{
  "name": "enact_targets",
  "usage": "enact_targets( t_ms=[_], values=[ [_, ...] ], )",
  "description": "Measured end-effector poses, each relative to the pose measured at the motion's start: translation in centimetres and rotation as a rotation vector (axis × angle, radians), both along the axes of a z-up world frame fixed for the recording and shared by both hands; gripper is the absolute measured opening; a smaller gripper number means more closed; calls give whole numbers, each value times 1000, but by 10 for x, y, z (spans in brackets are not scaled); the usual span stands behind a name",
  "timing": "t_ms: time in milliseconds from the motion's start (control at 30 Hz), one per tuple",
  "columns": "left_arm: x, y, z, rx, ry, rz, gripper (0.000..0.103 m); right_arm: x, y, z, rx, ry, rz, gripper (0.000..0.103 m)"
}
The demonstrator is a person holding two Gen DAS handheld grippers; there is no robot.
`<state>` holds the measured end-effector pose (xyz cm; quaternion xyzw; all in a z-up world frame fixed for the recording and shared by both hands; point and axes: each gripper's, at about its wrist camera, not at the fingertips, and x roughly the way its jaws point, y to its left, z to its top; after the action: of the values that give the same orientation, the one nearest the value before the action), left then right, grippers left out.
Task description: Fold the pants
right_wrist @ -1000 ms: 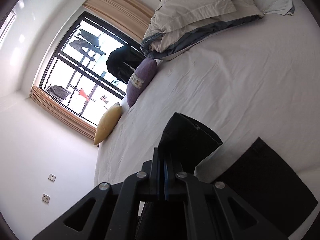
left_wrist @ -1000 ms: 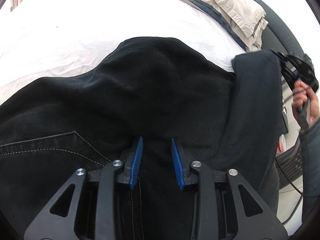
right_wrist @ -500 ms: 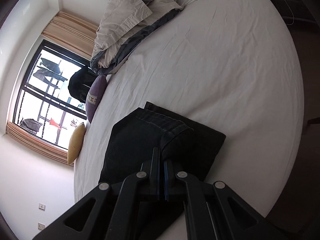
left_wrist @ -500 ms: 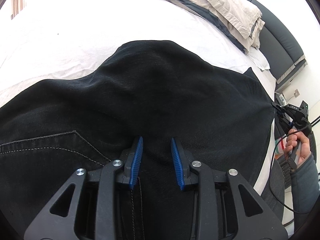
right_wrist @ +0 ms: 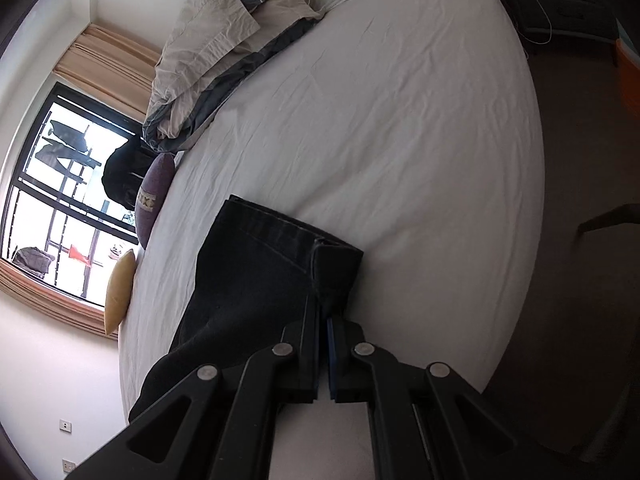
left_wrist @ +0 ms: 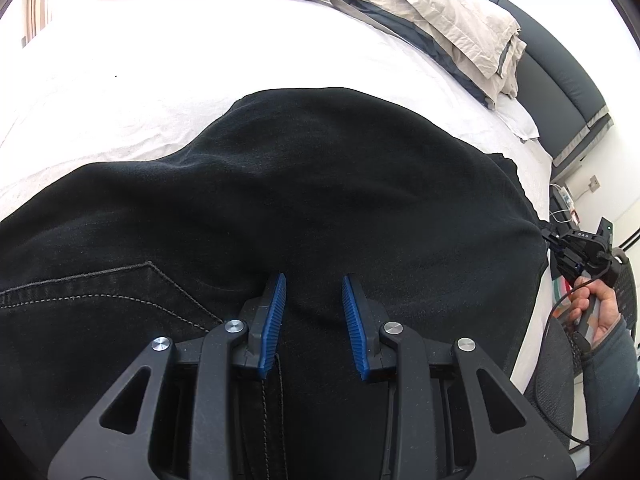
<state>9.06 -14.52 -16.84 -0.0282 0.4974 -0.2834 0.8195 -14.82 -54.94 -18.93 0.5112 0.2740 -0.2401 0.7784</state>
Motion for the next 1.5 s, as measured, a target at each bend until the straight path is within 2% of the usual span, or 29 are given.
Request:
enact_targets(
  t_ms=[100,233,300,400,467,533,567,600,667,700,733,800,867,967,1100,1233,1367,1433,1500],
  values=[
    [-1,-1,1,1,-3,2,29,11,-3,4,-16,27,33,7],
    [-1,0,0,-8,-5,4,29,14,-9,15,-87,-1,99,8],
    [-2,0,0,-9,-8,4,29,22,-10,18,-148,61,142,9],
    [-2,1,0,-9,-9,4,29,33,-16,5,-104,129,200,7],
    [-2,1,0,-12,-8,5,29,32,-17,13,-115,164,221,8],
    [-2,2,0,-15,-6,6,29,27,-16,28,-162,223,205,32],
    [-2,2,0,-16,-7,6,29,21,-18,37,-207,275,156,58],
    [-2,2,0,-17,-7,6,29,16,-19,48,-249,292,117,61],
    [-2,3,0,-21,-9,7,29,22,-22,70,-301,251,158,61],
    [-2,4,0,-22,-10,8,29,35,-19,82,-341,231,220,61],
    [-2,4,0,-23,-11,8,29,53,-11,94,-395,208,323,61],
    [-3,5,-1,-27,-13,8,29,97,22,113,-553,201,597,61],
    [-3,7,-1,-34,-12,10,29,138,57,115,-728,277,839,61],
    [-2,10,-2,-44,-7,11,29,185,78,98,-855,403,1036,59],
    [1,14,-3,-66,3,11,29,219,91,76,-873,456,1255,56],
    [3,19,-3,-83,10,11,29,233,111,48,-879,534,1449,54],
    [5,22,-2,-90,13,12,29,242,116,28,-858,578,1524,52],
    [5,24,-2,-93,16,12,29,245,116,28,-830,573,1532,42],
    [6,25,-2,-93,18,13,29,245,119,29,-867,588,1535,4]
  ],
)
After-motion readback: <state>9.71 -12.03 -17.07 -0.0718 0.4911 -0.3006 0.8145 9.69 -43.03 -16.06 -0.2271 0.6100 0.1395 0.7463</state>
